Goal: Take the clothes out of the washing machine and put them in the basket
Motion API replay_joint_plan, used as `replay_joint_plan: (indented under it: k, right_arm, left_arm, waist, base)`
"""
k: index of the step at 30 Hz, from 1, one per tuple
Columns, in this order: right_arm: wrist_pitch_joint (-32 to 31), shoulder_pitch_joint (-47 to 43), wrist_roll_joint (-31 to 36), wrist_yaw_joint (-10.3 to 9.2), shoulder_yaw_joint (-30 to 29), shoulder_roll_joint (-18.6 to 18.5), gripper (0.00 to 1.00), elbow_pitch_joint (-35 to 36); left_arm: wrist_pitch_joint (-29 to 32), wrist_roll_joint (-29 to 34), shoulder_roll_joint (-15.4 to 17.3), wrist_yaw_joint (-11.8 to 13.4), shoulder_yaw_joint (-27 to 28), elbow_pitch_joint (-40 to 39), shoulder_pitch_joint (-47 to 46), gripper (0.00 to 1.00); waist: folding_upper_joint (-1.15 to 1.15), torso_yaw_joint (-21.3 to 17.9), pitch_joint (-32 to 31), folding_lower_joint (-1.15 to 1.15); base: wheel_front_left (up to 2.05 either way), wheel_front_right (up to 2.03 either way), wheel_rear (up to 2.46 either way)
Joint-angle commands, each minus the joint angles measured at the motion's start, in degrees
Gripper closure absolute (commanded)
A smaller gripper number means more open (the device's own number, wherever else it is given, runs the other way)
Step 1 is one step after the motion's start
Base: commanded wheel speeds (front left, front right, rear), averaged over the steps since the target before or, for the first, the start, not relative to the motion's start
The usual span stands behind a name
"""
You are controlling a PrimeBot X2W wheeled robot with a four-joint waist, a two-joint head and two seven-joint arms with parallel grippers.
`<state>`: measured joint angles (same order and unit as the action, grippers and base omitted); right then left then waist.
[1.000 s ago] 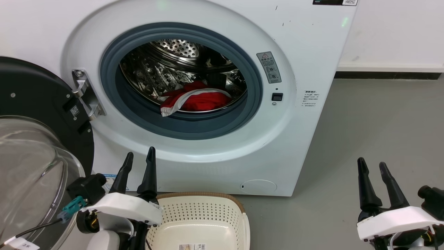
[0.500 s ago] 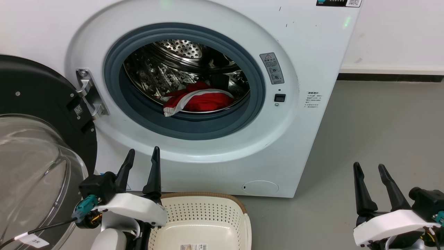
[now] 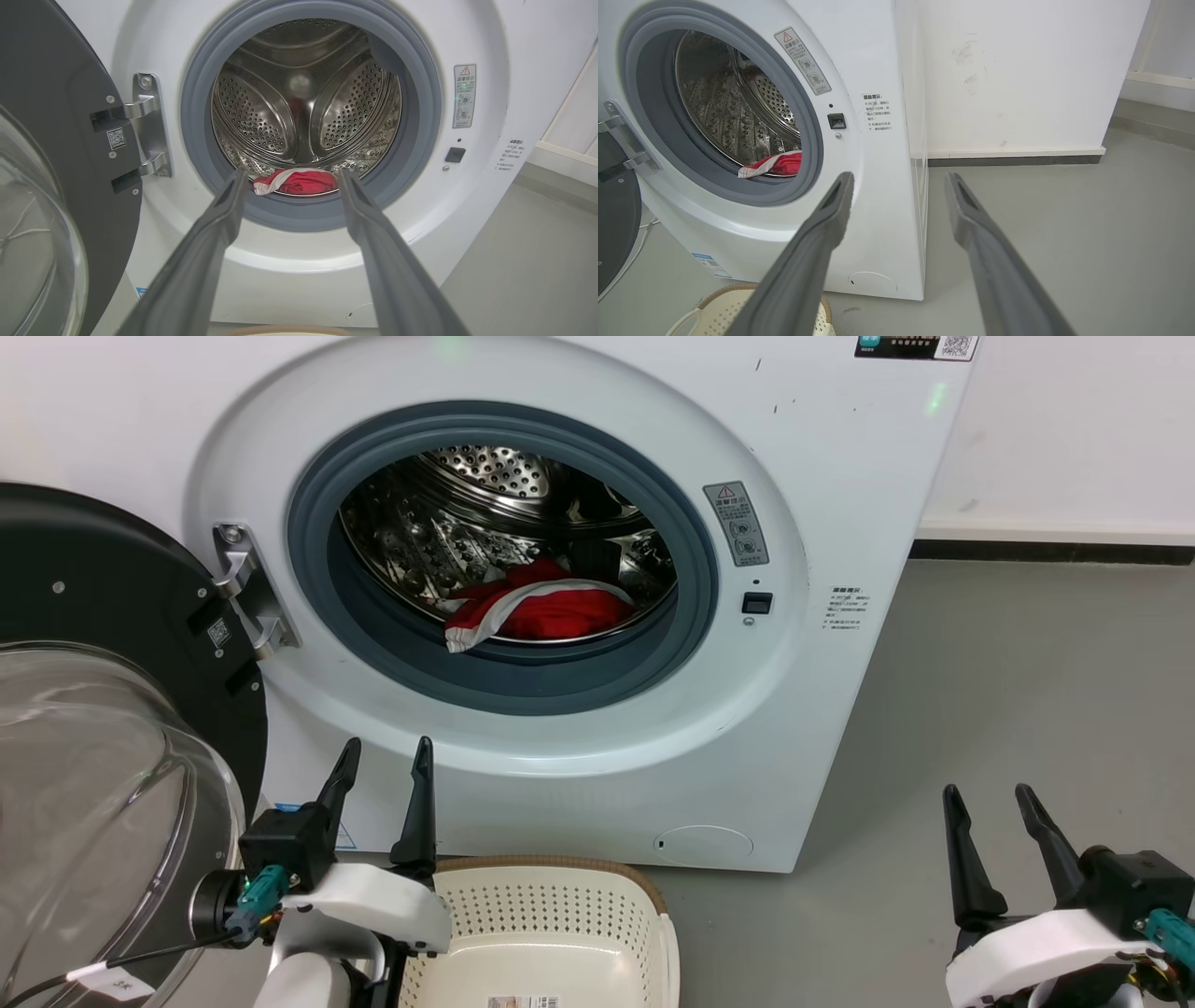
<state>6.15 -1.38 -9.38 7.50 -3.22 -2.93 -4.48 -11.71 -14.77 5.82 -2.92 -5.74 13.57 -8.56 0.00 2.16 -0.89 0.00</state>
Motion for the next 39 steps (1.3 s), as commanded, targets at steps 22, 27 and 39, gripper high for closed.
replay_joint_plan:
  k: [22,27,39]
  right_arm:
    - [1.6,-1.2,9.1,-0.02,-0.4,0.1,0.0,0.2]
    - [2.2,-1.3,10.0,-0.02,-0.4,0.1,0.0,0.0]
    - [3.1,-0.9,7.8,-0.02,-0.7,0.1,0.0,-1.4]
  left_arm:
    - [-3.0,9.3,-0.1,0.1,0.3,2.4,-1.1,0.0]
    - [-3.5,11.0,-0.2,-0.1,0.7,2.9,-1.1,0.0]
    - [-3.5,11.0,-0.7,-0.9,1.7,3.7,-1.1,0.0]
  waist:
    - [0.0,0.9,-0.8,0.0]
    - [0.0,0.9,-0.8,0.0]
    - [0.0,0.9,-0.6,0.0]
  base:
    - [0.0,0.0,0.0]
    - [0.0,0.0,0.0]
    - [0.0,0.0,0.0]
